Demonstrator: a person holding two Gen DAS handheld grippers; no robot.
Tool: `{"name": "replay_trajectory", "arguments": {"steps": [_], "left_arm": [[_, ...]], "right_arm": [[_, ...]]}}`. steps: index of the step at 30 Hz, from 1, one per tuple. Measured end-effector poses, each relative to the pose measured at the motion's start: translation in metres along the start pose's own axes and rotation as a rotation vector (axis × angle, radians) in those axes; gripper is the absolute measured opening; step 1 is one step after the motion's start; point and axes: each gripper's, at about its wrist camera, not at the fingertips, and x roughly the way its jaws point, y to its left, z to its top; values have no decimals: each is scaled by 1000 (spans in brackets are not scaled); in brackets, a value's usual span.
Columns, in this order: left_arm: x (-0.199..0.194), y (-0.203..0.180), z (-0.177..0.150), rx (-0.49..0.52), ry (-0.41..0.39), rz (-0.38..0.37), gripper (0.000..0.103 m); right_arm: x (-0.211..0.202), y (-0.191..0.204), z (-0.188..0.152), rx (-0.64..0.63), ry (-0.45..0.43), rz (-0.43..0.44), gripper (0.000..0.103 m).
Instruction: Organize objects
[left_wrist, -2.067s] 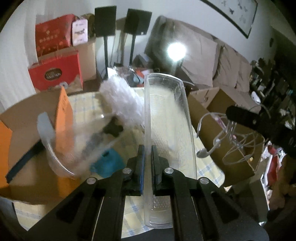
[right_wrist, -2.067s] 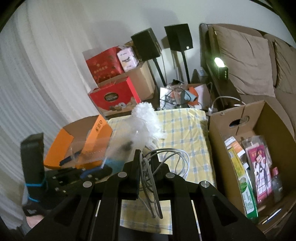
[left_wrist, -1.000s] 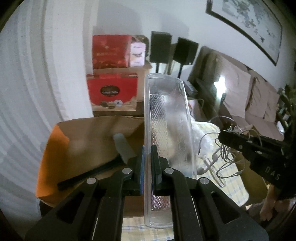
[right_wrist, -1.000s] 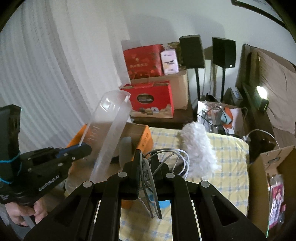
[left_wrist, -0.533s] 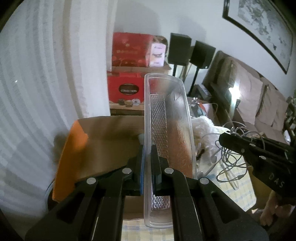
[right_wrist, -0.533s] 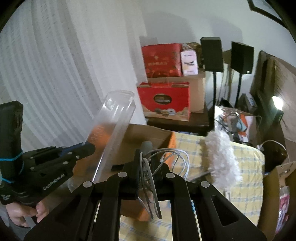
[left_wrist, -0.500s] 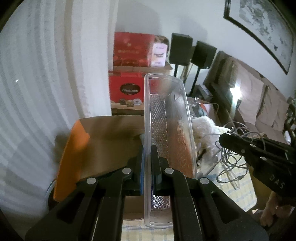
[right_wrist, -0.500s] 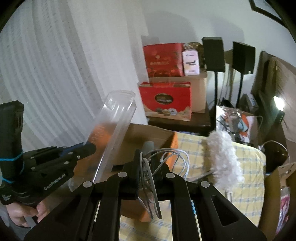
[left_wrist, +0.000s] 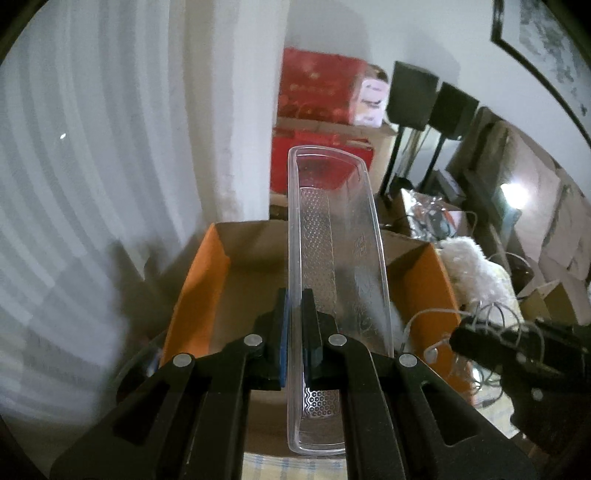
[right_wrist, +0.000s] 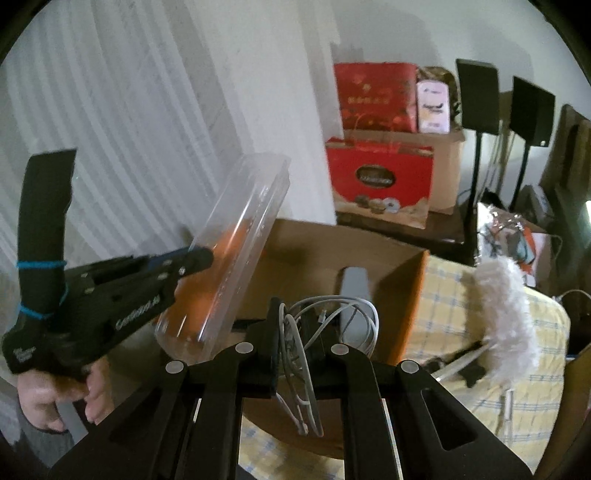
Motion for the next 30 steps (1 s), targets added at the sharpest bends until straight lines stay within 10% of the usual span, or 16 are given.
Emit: {"name": "replay_trajectory", "arguments": {"steps": [19, 24, 30], "left_arm": [[49, 22, -10, -13, 91, 5, 5], [54, 23, -10, -1, 102, 3, 5], [58, 17, -5, 68, 119, -35, 5]], "right_arm": [[85, 6, -27, 1, 198, 56, 14], [87, 5, -28, 4, 230, 45, 57], [66, 7, -21, -12, 203, 26, 67]]}}
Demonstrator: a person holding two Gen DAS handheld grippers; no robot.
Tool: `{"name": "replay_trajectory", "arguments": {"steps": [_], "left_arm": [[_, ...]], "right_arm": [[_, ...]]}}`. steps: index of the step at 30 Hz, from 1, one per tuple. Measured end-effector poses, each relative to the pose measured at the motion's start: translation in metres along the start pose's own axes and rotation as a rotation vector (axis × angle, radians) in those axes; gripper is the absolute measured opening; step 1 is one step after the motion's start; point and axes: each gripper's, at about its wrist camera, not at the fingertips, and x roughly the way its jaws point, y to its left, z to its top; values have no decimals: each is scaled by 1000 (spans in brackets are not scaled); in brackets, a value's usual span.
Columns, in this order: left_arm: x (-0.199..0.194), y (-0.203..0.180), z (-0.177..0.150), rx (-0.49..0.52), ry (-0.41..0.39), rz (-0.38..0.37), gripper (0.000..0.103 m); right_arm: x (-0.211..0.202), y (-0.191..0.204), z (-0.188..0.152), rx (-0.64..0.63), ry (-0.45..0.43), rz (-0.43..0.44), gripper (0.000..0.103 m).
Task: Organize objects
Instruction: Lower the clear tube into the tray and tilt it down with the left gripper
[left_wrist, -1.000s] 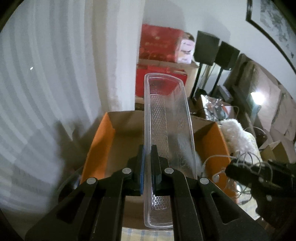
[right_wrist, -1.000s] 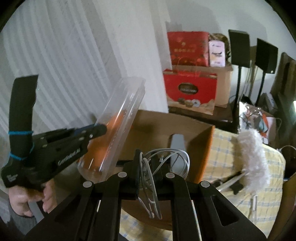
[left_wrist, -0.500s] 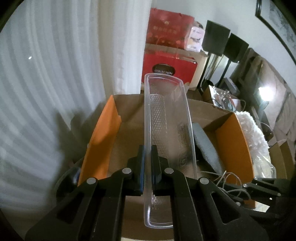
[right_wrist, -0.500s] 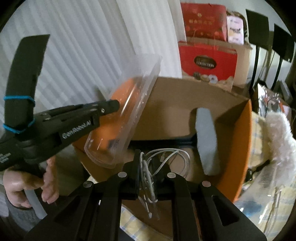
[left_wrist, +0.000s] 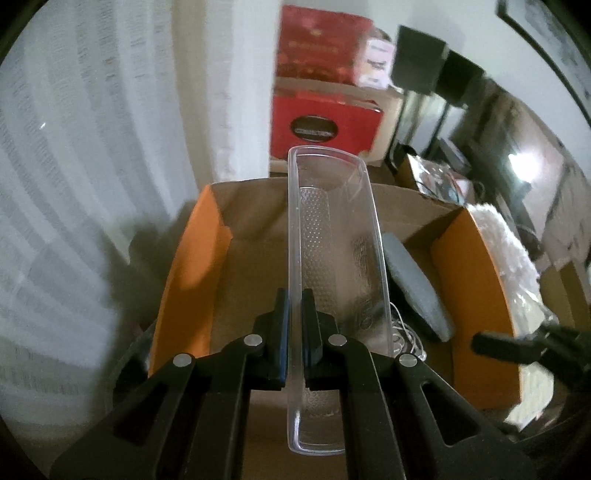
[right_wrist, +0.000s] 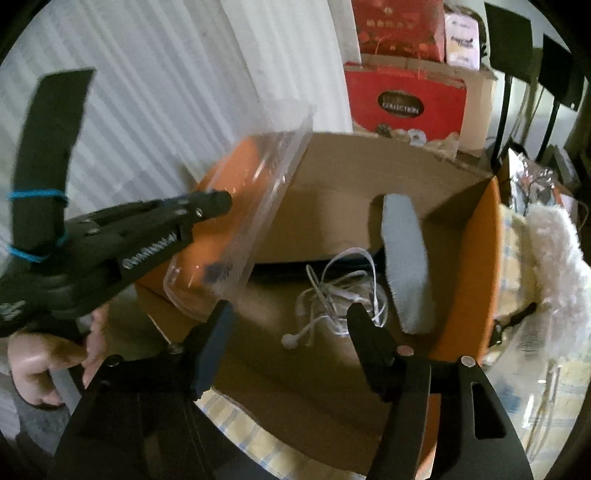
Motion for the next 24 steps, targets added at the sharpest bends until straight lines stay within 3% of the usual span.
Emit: {"name": "replay_trajectory", "arguments": {"steps": [8, 15, 20, 21, 22, 24], "left_arm": [[17, -6, 11, 135, 65, -2, 5], [44, -13, 6, 235, 162, -9, 5], [59, -15, 2, 281, 220, 31, 8], [59, -14, 3, 278, 214, 51, 19], [57, -13, 4, 269, 204, 70, 39], [49, -10, 6, 253, 160, 96, 60]], "right_arm": [[-40, -4, 2, -3, -93, 3, 72], [-42, -15, 0, 9, -97, 4, 72], [-44, -16, -4, 4, -98, 5, 72], [-45, -16, -5, 3, -98, 6, 72], [-45, -16, -5, 3, -99, 7, 72], [-46, -17, -7, 4, -102, 9, 72]]}}
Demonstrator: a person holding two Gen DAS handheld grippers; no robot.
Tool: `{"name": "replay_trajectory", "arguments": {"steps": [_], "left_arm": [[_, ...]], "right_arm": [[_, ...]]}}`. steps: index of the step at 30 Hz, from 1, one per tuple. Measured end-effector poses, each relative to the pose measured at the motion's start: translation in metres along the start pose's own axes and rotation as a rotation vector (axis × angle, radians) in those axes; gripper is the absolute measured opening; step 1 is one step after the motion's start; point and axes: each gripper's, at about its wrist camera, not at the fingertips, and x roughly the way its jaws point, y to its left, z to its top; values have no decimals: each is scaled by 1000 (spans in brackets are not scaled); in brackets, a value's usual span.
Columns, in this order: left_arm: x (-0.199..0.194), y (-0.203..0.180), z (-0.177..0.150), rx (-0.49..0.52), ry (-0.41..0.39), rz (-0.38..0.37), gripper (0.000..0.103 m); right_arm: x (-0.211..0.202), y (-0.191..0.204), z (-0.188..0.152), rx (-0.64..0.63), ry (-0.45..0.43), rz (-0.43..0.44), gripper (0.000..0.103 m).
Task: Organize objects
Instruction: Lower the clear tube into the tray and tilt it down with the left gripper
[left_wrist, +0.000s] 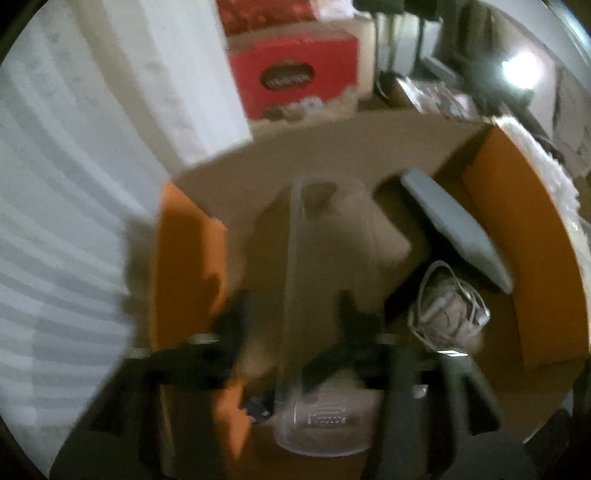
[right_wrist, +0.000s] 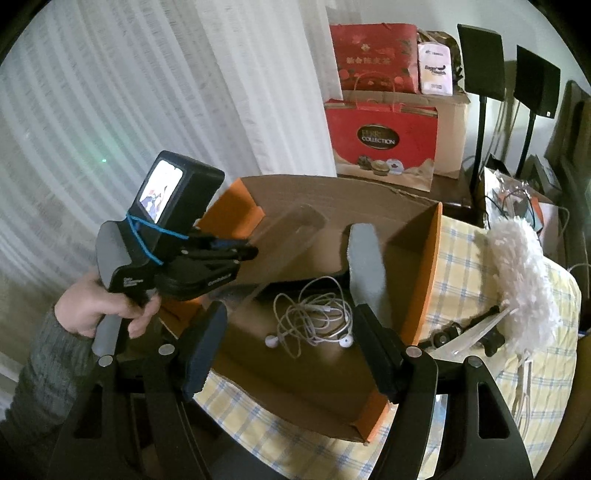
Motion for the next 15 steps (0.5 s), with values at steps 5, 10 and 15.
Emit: {"name": "replay_trajectory", "arguments": {"steps": [5, 10, 15], "left_arm": [[-28, 1, -4, -30, -78, 8, 61], [-30, -22, -6, 72, -63, 40, 54], [-12, -28, 5, 84, -29, 85, 51]], "right_arm": [[-1, -2, -1, 1, -4, 5, 72], [-2, 0, -1, -4, -7, 12, 72], [-6, 1, -4, -5, -10, 20, 72]]}}
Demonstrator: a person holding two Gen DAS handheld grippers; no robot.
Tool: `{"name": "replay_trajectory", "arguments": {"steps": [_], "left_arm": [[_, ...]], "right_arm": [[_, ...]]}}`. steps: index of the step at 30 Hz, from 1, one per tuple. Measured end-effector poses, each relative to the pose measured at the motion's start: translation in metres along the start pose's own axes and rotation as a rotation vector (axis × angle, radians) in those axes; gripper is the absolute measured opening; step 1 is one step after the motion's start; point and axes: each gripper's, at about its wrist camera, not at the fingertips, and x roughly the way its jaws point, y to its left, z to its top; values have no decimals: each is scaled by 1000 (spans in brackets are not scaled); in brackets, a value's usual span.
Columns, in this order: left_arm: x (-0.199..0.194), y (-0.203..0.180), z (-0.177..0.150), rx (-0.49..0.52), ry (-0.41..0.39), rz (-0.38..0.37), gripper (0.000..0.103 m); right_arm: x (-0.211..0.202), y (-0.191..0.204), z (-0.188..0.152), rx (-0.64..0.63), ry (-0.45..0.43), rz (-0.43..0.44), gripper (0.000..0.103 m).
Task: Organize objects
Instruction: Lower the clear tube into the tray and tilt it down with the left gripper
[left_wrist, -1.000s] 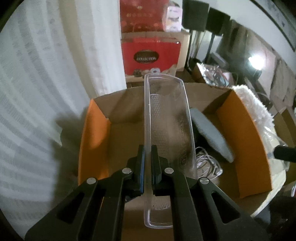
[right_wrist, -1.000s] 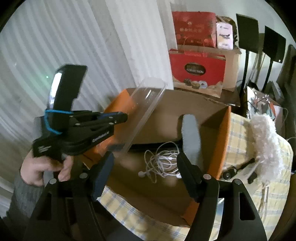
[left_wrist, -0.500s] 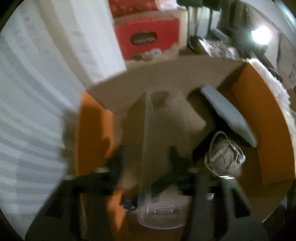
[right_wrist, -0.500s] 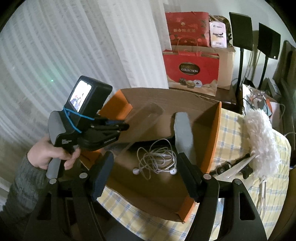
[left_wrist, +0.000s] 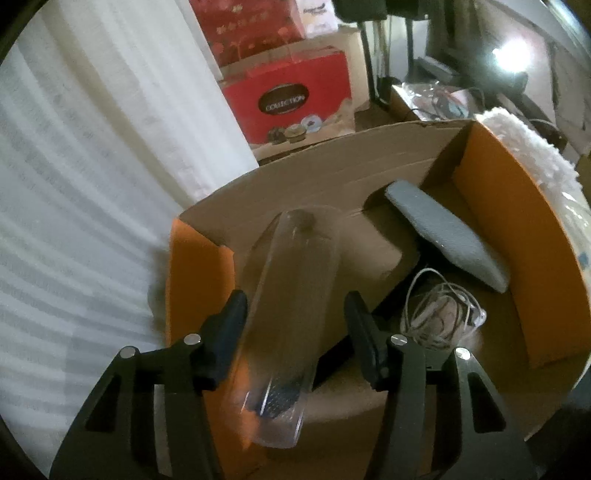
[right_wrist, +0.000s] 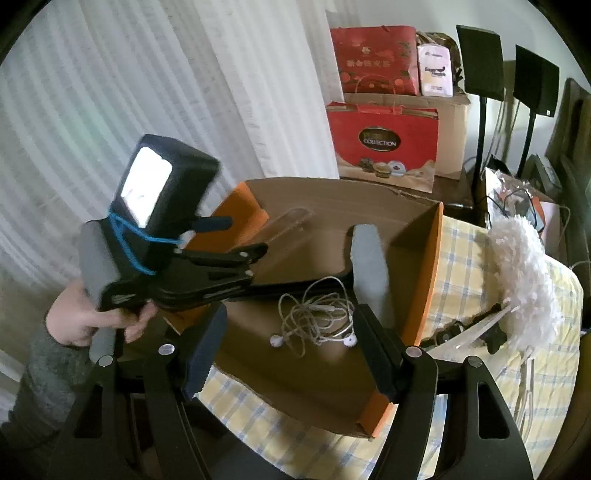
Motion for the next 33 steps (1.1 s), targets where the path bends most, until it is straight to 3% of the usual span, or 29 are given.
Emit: {"name": "replay_trajectory", "arguments": {"steps": [8, 10, 17, 23, 26, 30, 31, 33], "left_arm": [[36, -3, 4, 15, 108, 10, 22], [40, -9, 3, 40, 116, 6, 6], [29, -43, -5, 255, 37, -56, 5], [16, -56, -8, 349, 26, -114, 6], [14, -54, -7, 351, 31, -81, 10], [2, -37, -7, 289, -1, -60, 48], [-2, -31, -7, 275, -16, -55, 55], [-9, -21, -8, 250, -28, -55, 55]], "right_arm": [[-5, -9, -5, 17, -2, -4, 72], [-7, -12, -6, 23, -6, 0, 72], [-8, -18, -8, 41, -7, 6, 72], [-8, -22, -11, 56, 0, 10, 72], [-9, -23, -12, 57, -1, 14, 72], [-9, -22, -12, 54, -1, 17, 72], [-9, -22, -12, 53, -1, 17, 72], [-9, -21, -12, 50, -1, 20, 72]]}}
